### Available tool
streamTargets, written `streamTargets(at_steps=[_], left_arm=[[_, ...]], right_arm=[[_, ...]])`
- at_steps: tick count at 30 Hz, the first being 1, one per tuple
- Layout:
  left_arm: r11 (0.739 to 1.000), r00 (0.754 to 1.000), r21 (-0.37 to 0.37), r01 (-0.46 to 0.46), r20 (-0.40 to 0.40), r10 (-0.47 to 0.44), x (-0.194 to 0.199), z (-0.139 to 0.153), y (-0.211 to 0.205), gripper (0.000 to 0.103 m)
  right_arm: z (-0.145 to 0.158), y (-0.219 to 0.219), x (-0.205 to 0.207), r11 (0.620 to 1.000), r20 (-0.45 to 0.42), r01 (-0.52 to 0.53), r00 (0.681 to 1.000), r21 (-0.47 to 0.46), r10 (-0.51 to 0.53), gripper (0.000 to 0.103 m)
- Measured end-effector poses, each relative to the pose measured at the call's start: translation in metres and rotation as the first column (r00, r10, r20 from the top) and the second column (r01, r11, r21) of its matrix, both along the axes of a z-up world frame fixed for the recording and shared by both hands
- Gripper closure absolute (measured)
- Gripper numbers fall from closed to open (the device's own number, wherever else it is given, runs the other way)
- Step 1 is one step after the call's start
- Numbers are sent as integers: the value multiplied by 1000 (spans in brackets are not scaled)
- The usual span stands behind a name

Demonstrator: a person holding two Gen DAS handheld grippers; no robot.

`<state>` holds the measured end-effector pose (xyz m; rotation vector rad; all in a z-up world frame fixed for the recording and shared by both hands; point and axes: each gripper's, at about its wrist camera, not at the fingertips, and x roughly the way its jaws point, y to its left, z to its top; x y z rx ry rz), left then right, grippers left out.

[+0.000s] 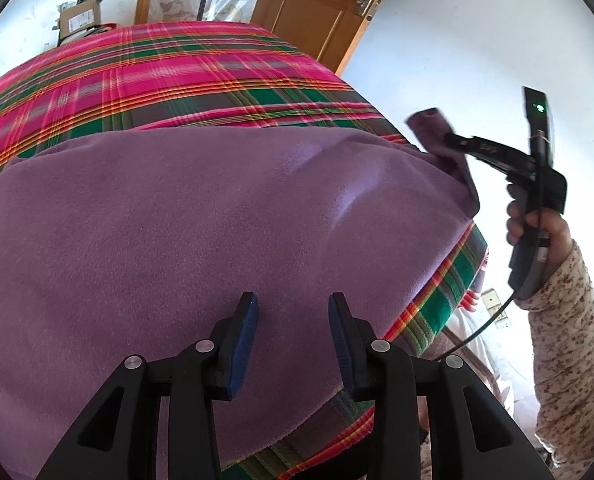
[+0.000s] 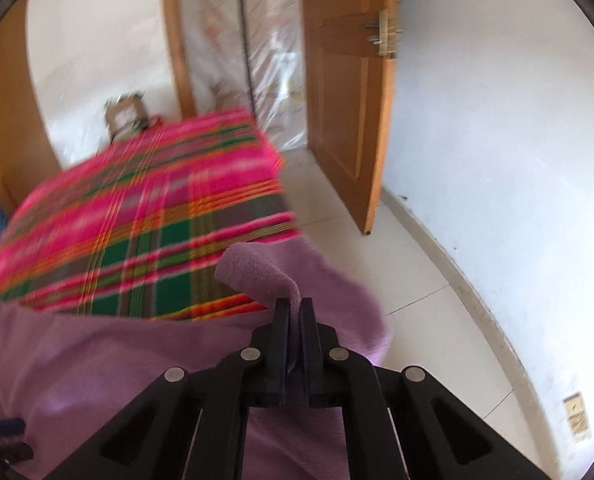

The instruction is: Fold clothes

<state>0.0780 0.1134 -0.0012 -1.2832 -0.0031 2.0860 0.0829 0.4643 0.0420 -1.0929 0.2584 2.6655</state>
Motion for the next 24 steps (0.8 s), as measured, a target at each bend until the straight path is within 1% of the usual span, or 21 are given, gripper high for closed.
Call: streamTargets(at_steps=[2,6,10,12,17,18,24], left_arm=[[1000,1000,0,0,1,0,1,0,0,65],[1000,1000,0,0,1,0,3,0,-1,65],[1000,1000,-6,4,-1,-4,4,0,0,65],[1000,1000,-6,3,3,-3,4,0,-1,65],[1000,1000,-3,3,13,-2,3,0,0,65],[1000,1000,-2,2,15,-2,3,0,1,65],[1000,1000,7,11,23,-11,3,1,4,65]], right_arm=[[5,17,11,999,-28,49,998,-17,-49,98],[4,52,28,985,-69,144,986,-101,-151,98],[-4,87,41,957,-86,222,967,-189,-241,98],[-8,99,47,939,-87,243,959,-245,-271,98],[-20,129,60,878,-81,284,937,-386,-338,98],[-21,131,57,872,-83,282,936,-401,-341,98],[8,133,52,870,-175,219,930,-441,-323,98]])
